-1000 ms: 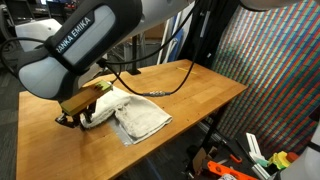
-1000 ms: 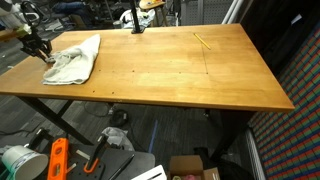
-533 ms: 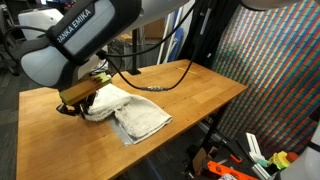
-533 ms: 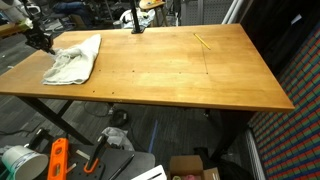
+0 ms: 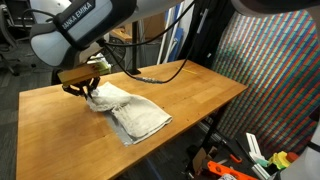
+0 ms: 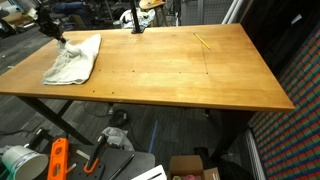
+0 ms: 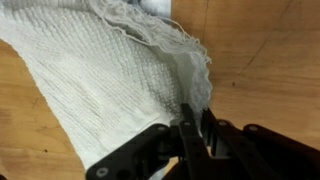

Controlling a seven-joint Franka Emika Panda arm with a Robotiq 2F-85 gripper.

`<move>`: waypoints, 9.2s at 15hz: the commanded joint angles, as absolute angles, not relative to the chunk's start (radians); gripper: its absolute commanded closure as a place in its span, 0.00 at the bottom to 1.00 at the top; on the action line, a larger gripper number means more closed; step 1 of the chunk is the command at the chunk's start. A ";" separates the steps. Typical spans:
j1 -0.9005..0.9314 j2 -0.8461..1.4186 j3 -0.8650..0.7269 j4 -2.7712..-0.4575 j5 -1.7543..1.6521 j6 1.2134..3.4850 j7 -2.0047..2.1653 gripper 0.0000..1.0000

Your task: Fold the cloth in half

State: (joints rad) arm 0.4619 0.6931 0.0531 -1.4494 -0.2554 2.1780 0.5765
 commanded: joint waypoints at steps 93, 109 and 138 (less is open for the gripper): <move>0.179 0.612 -0.006 -1.280 -0.034 2.021 0.622 0.95; 0.481 0.757 -0.014 -1.217 -0.313 2.027 0.678 0.95; 0.456 0.374 0.115 -1.980 -0.371 2.382 0.487 0.00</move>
State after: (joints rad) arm 0.4172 0.4163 0.1359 -1.8815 -0.2881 2.2919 0.4043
